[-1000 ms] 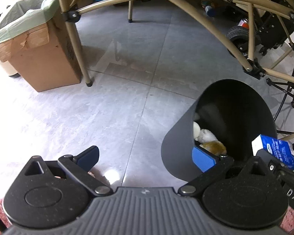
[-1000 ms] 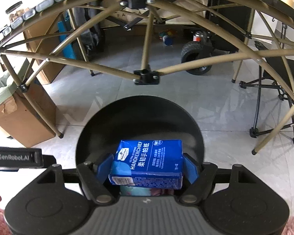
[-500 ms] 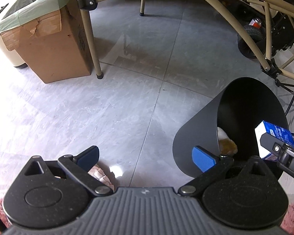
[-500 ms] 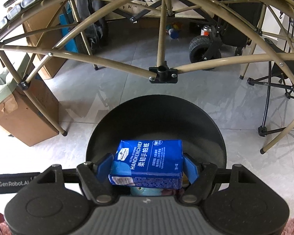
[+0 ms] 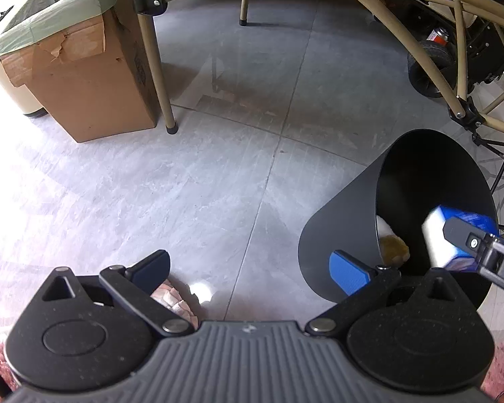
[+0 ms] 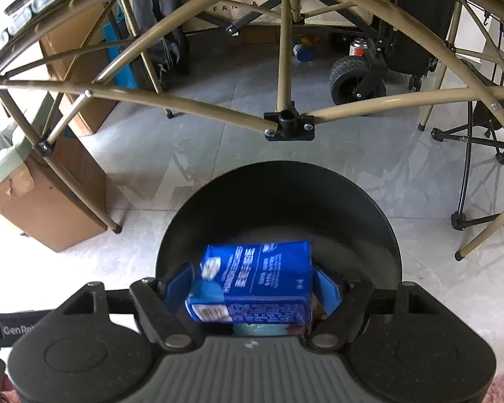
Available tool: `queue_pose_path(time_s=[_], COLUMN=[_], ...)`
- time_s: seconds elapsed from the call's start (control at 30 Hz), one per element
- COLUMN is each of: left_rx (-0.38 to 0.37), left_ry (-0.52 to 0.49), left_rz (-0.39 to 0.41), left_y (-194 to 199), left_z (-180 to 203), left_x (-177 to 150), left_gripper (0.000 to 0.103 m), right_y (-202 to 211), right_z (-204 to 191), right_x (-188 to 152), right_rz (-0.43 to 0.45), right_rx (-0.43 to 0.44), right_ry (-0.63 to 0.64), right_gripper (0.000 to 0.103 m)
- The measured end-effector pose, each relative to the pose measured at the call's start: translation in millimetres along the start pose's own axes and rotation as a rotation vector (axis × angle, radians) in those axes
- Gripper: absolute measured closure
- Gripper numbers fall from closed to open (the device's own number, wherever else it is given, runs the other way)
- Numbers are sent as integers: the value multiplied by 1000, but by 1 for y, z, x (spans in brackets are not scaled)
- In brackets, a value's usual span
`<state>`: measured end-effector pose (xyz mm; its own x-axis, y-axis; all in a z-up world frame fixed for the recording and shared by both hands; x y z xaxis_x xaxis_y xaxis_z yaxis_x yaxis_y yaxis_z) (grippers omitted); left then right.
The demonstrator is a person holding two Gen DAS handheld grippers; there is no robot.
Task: Collect trash
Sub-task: 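Lower the right tool over the bin and open it to drop the tissue box, then raise both tools back up to the table toward the sponge and pouch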
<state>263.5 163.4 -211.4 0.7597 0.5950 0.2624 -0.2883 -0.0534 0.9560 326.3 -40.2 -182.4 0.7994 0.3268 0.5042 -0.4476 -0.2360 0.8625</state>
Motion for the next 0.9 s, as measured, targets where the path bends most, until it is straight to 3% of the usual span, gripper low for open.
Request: queue_pose_path(time_s=[0.07,0.9], left_rx=[-2,-12], left_ry=[-3,-17], left_rz=[-2,2], left_y=[0,1], left_z=[0,4], left_x=[0,-1], left_gripper=[0,0], right_y=[0,5], right_z=[-1,-2], right_x=[0,2], right_rz=[7,21], right_rx=[-12,-4], right_ry=[5,8], right_gripper=[10,9])
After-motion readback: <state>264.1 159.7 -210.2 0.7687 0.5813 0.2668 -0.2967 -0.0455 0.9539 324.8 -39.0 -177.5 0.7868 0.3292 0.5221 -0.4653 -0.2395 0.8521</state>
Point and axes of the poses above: each gripper's, at about its wrist camera, not at the fingertips, and y roughly against the way its jaws point, z to its right, x to its top, the point moved 3 cm from there along -y, roughly the way its jaws point, and after that the axes turned 11 degrees about y, right-handed, at the moved point
